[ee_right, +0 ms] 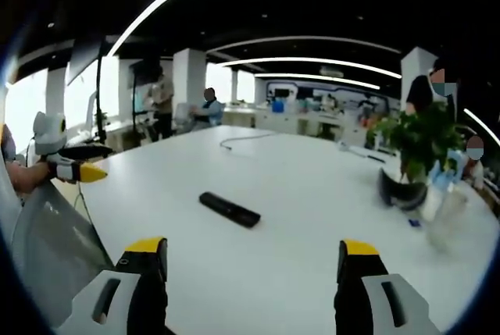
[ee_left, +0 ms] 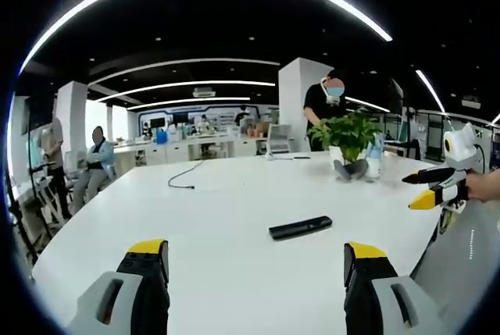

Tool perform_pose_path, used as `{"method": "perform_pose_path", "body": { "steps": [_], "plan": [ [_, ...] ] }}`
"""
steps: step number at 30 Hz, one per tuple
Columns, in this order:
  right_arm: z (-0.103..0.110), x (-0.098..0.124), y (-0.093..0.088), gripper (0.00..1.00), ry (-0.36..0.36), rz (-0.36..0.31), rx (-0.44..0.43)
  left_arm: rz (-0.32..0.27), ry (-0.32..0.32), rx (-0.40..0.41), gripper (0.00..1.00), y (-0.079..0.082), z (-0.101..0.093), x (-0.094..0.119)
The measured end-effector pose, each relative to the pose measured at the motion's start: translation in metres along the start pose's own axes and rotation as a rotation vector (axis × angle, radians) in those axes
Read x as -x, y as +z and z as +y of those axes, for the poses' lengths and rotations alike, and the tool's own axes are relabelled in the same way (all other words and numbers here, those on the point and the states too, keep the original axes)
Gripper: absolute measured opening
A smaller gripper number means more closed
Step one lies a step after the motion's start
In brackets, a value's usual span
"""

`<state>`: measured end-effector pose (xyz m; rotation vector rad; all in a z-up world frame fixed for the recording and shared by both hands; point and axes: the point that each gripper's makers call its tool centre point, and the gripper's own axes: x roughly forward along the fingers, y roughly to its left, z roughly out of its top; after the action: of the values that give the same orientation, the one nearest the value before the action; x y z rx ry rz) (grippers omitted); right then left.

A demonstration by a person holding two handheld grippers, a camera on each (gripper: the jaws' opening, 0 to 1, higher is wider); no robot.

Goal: Press the specified remote control buttons in sequence, fully releasing each button before pressing the next.

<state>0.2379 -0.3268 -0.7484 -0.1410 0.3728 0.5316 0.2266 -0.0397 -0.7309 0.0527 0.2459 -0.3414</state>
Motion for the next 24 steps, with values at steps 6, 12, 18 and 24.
{"method": "perform_pose_path", "body": {
  "steps": [6, 12, 18, 24],
  "plan": [
    [-0.003, 0.001, 0.001, 0.89, -0.01, -0.007, -0.005, 0.038, -0.017, -0.002, 0.97, -0.006, -0.004, -0.002],
    [-0.007, 0.003, 0.0, 0.87, -0.027, -0.011, -0.019, 0.081, -0.046, -0.001, 0.97, -0.015, -0.01, -0.004],
    [-0.011, 0.004, 0.001, 0.87, -0.036, -0.019, -0.032, 0.148, -0.092, 0.001, 0.97, -0.027, -0.018, -0.006],
    [-0.011, 0.004, 0.0, 0.87, -0.037, -0.016, -0.028, 0.221, -0.141, 0.04, 0.97, -0.04, -0.025, -0.007]
  ]
}}
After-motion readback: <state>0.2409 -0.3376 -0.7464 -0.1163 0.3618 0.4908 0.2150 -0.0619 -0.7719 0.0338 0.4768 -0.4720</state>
